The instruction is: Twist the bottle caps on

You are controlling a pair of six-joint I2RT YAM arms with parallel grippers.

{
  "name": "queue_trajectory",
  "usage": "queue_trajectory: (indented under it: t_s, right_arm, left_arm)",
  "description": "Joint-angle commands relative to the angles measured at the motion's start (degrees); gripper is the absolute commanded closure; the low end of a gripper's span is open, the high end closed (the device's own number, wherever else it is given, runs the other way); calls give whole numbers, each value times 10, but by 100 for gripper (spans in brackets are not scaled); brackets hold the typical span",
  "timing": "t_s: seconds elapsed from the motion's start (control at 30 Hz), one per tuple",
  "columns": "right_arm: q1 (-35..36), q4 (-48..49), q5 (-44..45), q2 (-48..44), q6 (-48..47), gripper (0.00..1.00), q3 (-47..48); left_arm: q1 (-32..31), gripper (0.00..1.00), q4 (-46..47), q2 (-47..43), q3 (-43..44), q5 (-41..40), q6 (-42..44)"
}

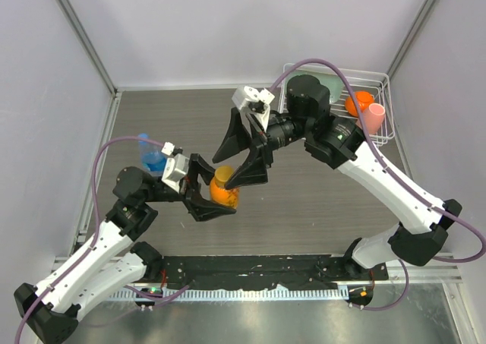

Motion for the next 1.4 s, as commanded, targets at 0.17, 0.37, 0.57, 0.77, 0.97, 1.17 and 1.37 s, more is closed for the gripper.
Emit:
queue_trajectory:
  t_s: [0.17, 0.37, 0.57, 0.77, 0.97, 1.17, 1.37]
  right_arm:
    - [-1, 124, -17, -41, 68, 36, -47]
    - [-1, 135, -14, -37, 82, 56, -54]
    - [-3, 131, 3, -42, 83, 61, -70]
    - [-4, 59, 112, -48, 58, 70, -89]
    - [-3, 14, 301, -64, 61, 91, -136]
    - [29, -15, 478, -70, 75, 99, -157]
    - [133, -61, 734, -32, 117, 99, -124]
  left_arm:
    - [-1, 100, 40, -6, 27, -38, -15]
    - [0, 100, 39, -6, 27, -53, -12]
    - [5, 100, 37, -6, 32, -81, -13]
    - [5, 100, 36, -6, 37, -175, 22]
    - [5, 100, 26, -1, 36, -326, 124]
    - [5, 100, 35, -3, 20, -369, 197]
    - [5, 100, 54, -1, 8, -405, 237]
